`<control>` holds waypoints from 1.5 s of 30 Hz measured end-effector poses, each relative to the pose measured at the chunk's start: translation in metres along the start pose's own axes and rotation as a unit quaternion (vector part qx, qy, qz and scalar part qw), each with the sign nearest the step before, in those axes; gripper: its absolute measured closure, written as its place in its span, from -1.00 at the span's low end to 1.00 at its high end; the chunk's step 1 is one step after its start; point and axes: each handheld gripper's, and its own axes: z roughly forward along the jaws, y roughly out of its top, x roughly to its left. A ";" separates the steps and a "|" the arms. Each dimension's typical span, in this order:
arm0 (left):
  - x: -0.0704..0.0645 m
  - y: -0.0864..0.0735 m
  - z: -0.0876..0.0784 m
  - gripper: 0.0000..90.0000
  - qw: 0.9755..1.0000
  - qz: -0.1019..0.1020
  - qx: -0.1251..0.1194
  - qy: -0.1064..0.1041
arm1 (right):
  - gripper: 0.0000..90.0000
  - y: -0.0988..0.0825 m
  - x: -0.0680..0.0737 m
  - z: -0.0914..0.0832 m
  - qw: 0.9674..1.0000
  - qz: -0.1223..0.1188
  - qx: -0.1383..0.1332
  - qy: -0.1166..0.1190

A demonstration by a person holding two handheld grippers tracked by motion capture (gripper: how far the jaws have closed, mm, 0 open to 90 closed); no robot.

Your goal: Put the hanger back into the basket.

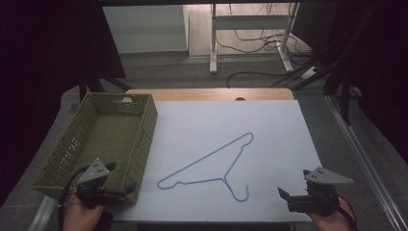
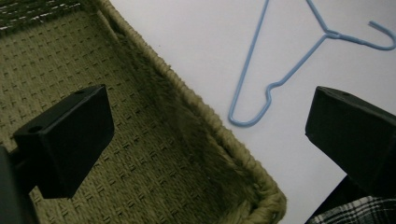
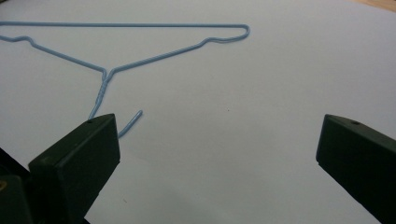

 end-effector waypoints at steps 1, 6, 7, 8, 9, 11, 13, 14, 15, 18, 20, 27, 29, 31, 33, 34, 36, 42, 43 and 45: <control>0.000 0.000 0.000 -0.97 1.000 0.002 -0.001 -0.002 | -1.00 0.000 0.000 0.000 1.000 -0.001 0.001 0.000; 0.000 0.000 0.001 -0.97 1.000 0.001 0.005 -0.005 | -1.00 0.001 0.001 0.002 1.000 -0.004 0.005 -0.001; 0.000 0.000 0.001 -0.97 1.000 0.001 0.004 -0.005 | -1.00 0.001 0.001 0.002 1.000 -0.003 0.005 -0.001; 0.000 0.000 0.000 -0.98 1.000 0.000 0.003 -0.005 | -1.00 0.001 0.001 0.002 1.000 -0.003 0.005 -0.001; 0.000 0.000 0.000 -0.98 1.000 -0.001 0.003 -0.005 | -1.00 0.001 0.000 0.002 1.000 -0.002 0.005 -0.001; 0.000 0.000 -0.001 -0.98 1.000 0.000 0.002 -0.005 | -1.00 0.000 0.000 0.003 1.000 -0.001 0.006 -0.001; 0.000 0.000 -0.001 -0.98 1.000 0.001 -0.001 -0.003 | -1.00 0.000 0.000 0.003 1.000 -0.002 0.007 0.000; -0.001 0.001 -0.002 -0.98 1.000 0.004 -0.003 -0.003 | -1.00 0.000 0.000 0.003 1.000 -0.002 0.006 0.000; -0.001 0.001 -0.002 -0.97 1.000 0.005 -0.005 -0.006 | -1.00 0.000 0.000 0.003 1.000 -0.003 0.006 0.000; -0.002 0.003 -0.003 -0.97 1.000 0.009 -0.008 -0.013 | -1.00 0.001 0.000 0.003 1.000 -0.003 0.007 0.000; -0.006 0.006 -0.003 -0.97 1.000 0.014 -0.008 -0.025 | -1.00 0.000 0.000 0.003 1.000 -0.002 0.008 0.001; -0.018 0.022 -0.007 -0.97 0.999 0.037 -0.010 -0.034 | -1.00 0.001 0.001 0.003 1.000 -0.003 0.008 -0.001; -0.018 0.025 -0.006 -0.96 0.998 0.041 -0.010 -0.036 | -1.00 0.002 0.001 0.003 1.000 -0.003 0.008 -0.002; -0.018 0.028 -0.005 -0.96 0.998 0.040 -0.011 -0.040 | -1.00 0.002 0.001 0.002 1.000 -0.005 0.007 -0.002; -0.018 0.031 -0.003 -0.96 0.998 0.032 -0.009 -0.048 | -1.00 0.002 0.001 0.002 1.000 -0.006 0.008 -0.001; -0.019 0.033 -0.001 -0.96 0.998 0.031 -0.007 -0.051 | -1.00 0.002 0.002 0.002 1.000 -0.008 0.008 -0.002; -0.021 0.038 0.002 -0.96 0.998 0.034 -0.002 -0.054 | -1.00 0.003 0.002 0.003 1.000 -0.011 0.008 -0.003; -0.030 0.054 0.018 -0.98 0.996 0.047 0.015 -0.068 | -1.00 0.003 0.004 0.005 1.000 -0.012 0.009 0.003; -0.031 0.056 0.022 -0.99 0.996 0.049 0.019 -0.071 | -1.00 0.003 0.004 0.005 1.000 -0.012 0.008 0.004; -0.034 0.062 0.028 -0.99 0.995 0.054 0.026 -0.078 | -1.00 0.003 0.004 0.005 1.000 -0.012 0.009 0.007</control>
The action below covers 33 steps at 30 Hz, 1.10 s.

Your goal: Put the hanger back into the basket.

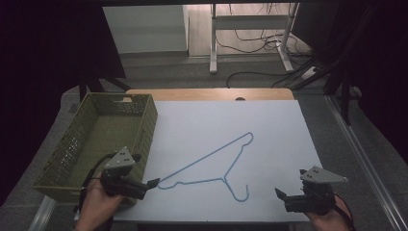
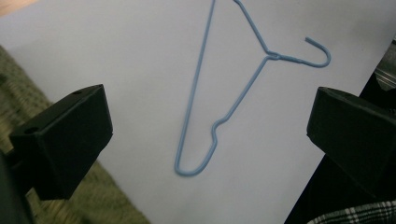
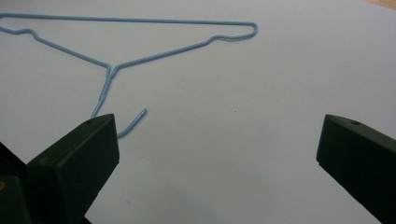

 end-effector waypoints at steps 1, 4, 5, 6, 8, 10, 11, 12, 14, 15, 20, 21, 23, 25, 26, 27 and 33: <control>0.000 0.002 0.004 -0.99 1.000 0.000 0.003 -0.006 | -1.00 0.000 0.000 0.000 1.000 0.000 0.001 0.001; -0.003 0.007 0.015 -0.99 1.000 0.007 0.027 -0.011 | -1.00 0.000 0.001 0.002 1.000 0.001 0.005 0.004; -0.004 0.008 0.016 -1.00 0.999 0.013 0.034 -0.005 | -1.00 0.000 0.001 0.002 1.000 0.001 0.007 0.005; -0.006 0.009 0.017 -1.00 0.999 0.016 0.034 -0.002 | -1.00 0.000 0.001 0.003 1.000 0.002 0.008 0.005; -0.008 0.013 0.019 -1.00 0.999 0.004 0.021 -0.029 | -1.00 0.000 0.001 0.004 1.000 0.005 0.008 0.007; -0.009 0.014 0.021 -1.00 0.999 0.006 0.021 -0.031 | -1.00 0.000 0.001 0.004 1.000 0.006 0.009 0.007; -0.012 0.017 0.026 -1.00 0.999 0.020 0.026 -0.022 | -1.00 0.001 0.003 0.005 1.000 0.009 0.010 0.010; -0.012 0.017 0.026 -1.00 0.999 0.020 0.026 -0.022 | -1.00 0.001 0.003 0.006 1.000 0.009 0.010 0.011; -0.017 0.022 0.036 -1.00 0.999 0.025 0.030 -0.035 | -1.00 0.002 0.005 0.007 1.000 0.011 0.010 0.015; -0.019 0.023 0.039 -1.00 0.998 0.030 0.031 -0.035 | -1.00 0.003 0.006 0.008 1.000 0.012 0.009 0.017; -0.023 0.024 0.054 -1.00 0.998 0.036 0.034 -0.045 | -1.00 0.007 0.012 0.014 0.999 0.015 0.011 0.032; -0.024 0.023 0.056 -1.00 0.998 0.037 0.035 -0.048 | -1.00 0.008 0.015 0.017 0.999 0.015 0.016 0.035; -0.024 0.021 0.062 -1.00 0.997 0.035 0.037 -0.051 | -1.00 0.010 0.019 0.021 0.999 0.014 0.023 0.041; -0.024 0.020 0.067 -1.00 0.997 0.033 0.038 -0.056 | -1.00 0.012 0.024 0.027 0.998 0.010 0.029 0.046; -0.024 0.019 0.070 -0.99 0.997 0.031 0.038 -0.059 | -1.00 0.013 0.027 0.030 0.998 0.007 0.034 0.048; -0.024 0.018 0.072 -0.99 0.997 0.032 0.040 -0.061 | -1.00 0.014 0.029 0.033 0.998 0.006 0.037 0.050; -0.023 0.014 0.087 -1.00 0.997 0.027 0.031 -0.068 | -1.00 0.022 0.047 0.049 0.996 -0.014 0.051 0.077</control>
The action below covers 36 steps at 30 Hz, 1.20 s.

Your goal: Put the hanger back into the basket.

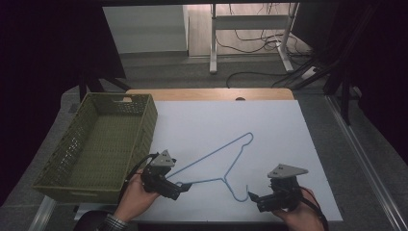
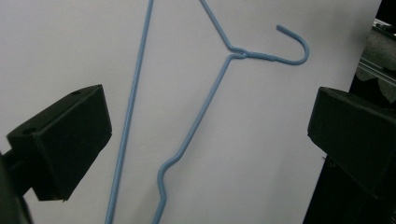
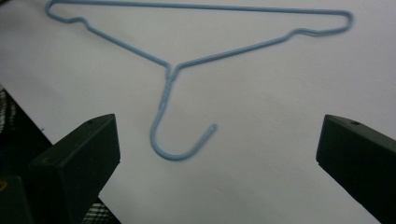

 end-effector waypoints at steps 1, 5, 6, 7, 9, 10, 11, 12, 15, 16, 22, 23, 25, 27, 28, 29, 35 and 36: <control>0.000 -0.001 0.002 -1.00 1.000 0.001 -0.001 0.001 | -1.00 0.002 0.002 0.003 1.000 -0.002 -0.001 0.006; 0.000 -0.002 0.007 -1.00 1.000 0.004 0.003 0.003 | -0.86 0.006 0.009 0.012 1.000 -0.010 0.005 0.009; 0.000 -0.002 0.010 -1.00 1.000 0.003 0.000 0.003 | -0.68 0.009 0.014 0.020 1.000 -0.009 0.010 0.015; -0.001 -0.003 0.012 -1.00 1.000 0.004 0.000 0.005 | -0.64 0.010 0.016 0.023 1.000 -0.010 0.014 0.016; -0.001 -0.003 0.015 -1.00 1.000 0.004 0.000 0.006 | -0.47 0.011 0.020 0.030 1.000 -0.010 0.022 0.018; -0.001 -0.004 0.016 -0.99 1.000 0.003 0.000 0.004 | -0.38 0.011 0.022 0.034 0.999 -0.012 0.026 0.023; -0.001 -0.004 0.019 -0.99 1.000 0.002 -0.002 0.003 | -0.27 0.011 0.024 0.038 0.999 -0.014 0.034 0.023; -0.001 -0.004 0.020 -0.99 1.000 0.004 -0.001 0.003 | -0.20 0.011 0.027 0.042 0.999 -0.014 0.038 0.021; -0.003 -0.005 0.024 -0.99 1.000 0.011 0.003 0.005 | 0.05 0.011 0.033 0.052 0.999 -0.010 0.048 0.019; -0.003 -0.005 0.024 -0.99 1.000 0.011 0.003 0.005 | 0.05 0.011 0.033 0.052 0.999 -0.010 0.048 0.019; -0.004 -0.007 0.031 -0.99 1.000 0.018 0.010 0.005 | 0.43 0.007 0.038 0.070 0.998 -0.006 0.063 0.010; -0.004 -0.007 0.031 -0.99 1.000 0.018 0.010 0.005 | 0.43 0.007 0.038 0.070 0.998 -0.006 0.063 0.010; -0.004 -0.008 0.033 -0.99 1.000 0.021 0.015 0.006 | 0.53 0.005 0.042 0.076 0.997 -0.004 0.078 0.007; -0.005 -0.009 0.035 -0.98 1.000 0.023 0.019 0.005 | 0.59 0.003 0.044 0.079 0.996 -0.004 0.090 -0.004; -0.006 -0.009 0.036 -0.98 0.999 0.025 0.020 0.006 | 0.62 0.002 0.044 0.080 0.995 -0.004 0.095 -0.009; -0.006 -0.009 0.037 -0.98 0.999 0.027 0.022 0.006 | 0.65 0.002 0.044 0.081 0.996 -0.002 0.093 -0.011; -0.008 -0.010 0.040 -0.99 0.999 0.032 0.026 0.008 | 0.90 0.001 0.048 0.081 0.995 0.016 0.094 -0.026; -0.008 -0.009 0.040 -0.99 0.999 0.034 0.028 0.007 | 0.91 0.001 0.049 0.081 0.995 0.017 0.093 -0.029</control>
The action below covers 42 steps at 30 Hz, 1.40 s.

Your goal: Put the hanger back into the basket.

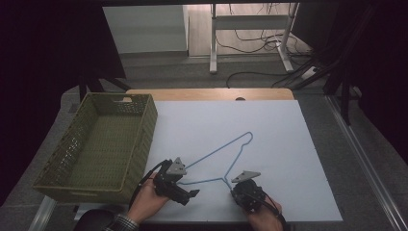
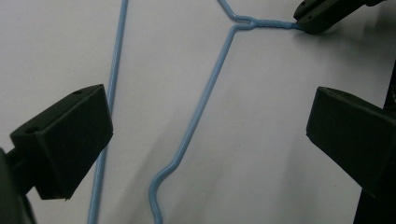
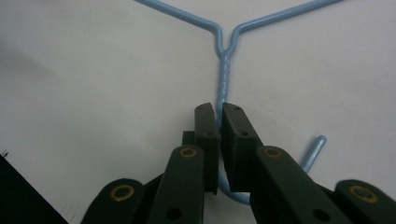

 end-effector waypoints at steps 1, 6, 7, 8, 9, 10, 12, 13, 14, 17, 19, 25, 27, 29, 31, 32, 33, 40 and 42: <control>0.000 0.000 0.000 -0.99 1.000 0.000 0.000 0.000 | 0.91 0.000 0.000 0.000 1.000 0.000 0.000 0.000; -0.003 0.003 0.004 -0.98 1.000 -0.003 0.002 -0.004 | 0.92 0.000 -0.001 -0.002 1.000 0.012 -0.002 0.001; -0.003 0.005 0.005 -0.97 1.000 -0.002 0.006 -0.006 | 0.92 0.001 -0.001 -0.004 1.000 0.012 -0.005 0.001; -0.003 0.005 0.006 -0.97 1.000 -0.002 0.004 -0.014 | 0.92 0.001 -0.001 -0.005 1.000 0.012 -0.008 0.001; -0.002 0.006 0.008 -0.96 1.000 -0.002 0.008 -0.022 | 0.92 0.002 -0.001 -0.006 1.000 0.014 -0.011 0.002; -0.001 0.007 0.009 -0.95 1.000 -0.002 0.011 -0.023 | 0.92 0.002 -0.001 -0.008 1.000 0.013 -0.015 0.002; -0.001 0.008 0.014 -0.88 1.000 0.008 0.022 -0.014 | 0.92 0.003 -0.001 -0.011 1.000 0.013 -0.021 0.001; 0.000 0.010 0.016 -0.83 0.999 0.017 0.028 -0.011 | 0.92 0.003 -0.001 -0.012 1.000 0.013 -0.023 0.001; 0.000 0.010 0.016 -0.75 0.999 0.017 0.028 -0.011 | 0.92 0.003 -0.001 -0.012 1.000 0.013 -0.023 0.001; -0.002 0.016 0.031 -0.45 0.997 0.047 0.058 -0.012 | 0.92 0.005 0.000 -0.015 1.000 0.012 -0.029 0.001; -0.003 0.019 0.038 -0.20 0.996 0.058 0.067 -0.007 | 0.92 0.006 0.000 -0.016 1.000 0.009 -0.030 -0.001; -0.001 0.023 0.051 0.20 0.995 0.063 0.081 -0.014 | 0.92 0.007 0.002 -0.019 0.999 0.009 -0.034 -0.001; 0.001 0.025 0.052 0.32 0.995 0.061 0.080 -0.013 | 0.92 0.007 0.002 -0.020 0.999 0.010 -0.035 0.000; 0.002 0.025 0.052 0.47 0.995 0.058 0.079 -0.017 | 0.92 0.008 0.002 -0.020 0.999 0.011 -0.036 0.002; 0.003 0.026 0.053 0.59 0.995 0.058 0.077 -0.022 | 0.92 0.008 0.001 -0.021 0.999 0.011 -0.036 0.004; 0.003 0.026 0.053 0.65 0.995 0.060 0.077 -0.017 | 0.92 0.008 0.001 -0.021 0.999 0.012 -0.036 0.004; 0.003 0.026 0.053 0.72 0.995 0.060 0.077 -0.017 | 0.92 0.008 0.001 -0.021 0.999 0.012 -0.036 0.004; 0.004 0.027 0.053 0.86 0.992 0.093 0.077 -0.033 | 0.91 0.009 -0.003 -0.024 0.999 0.016 -0.040 0.001; 0.005 0.026 0.054 0.91 0.994 0.077 0.074 -0.028 | 0.80 0.010 -0.005 -0.027 0.998 0.026 -0.049 0.015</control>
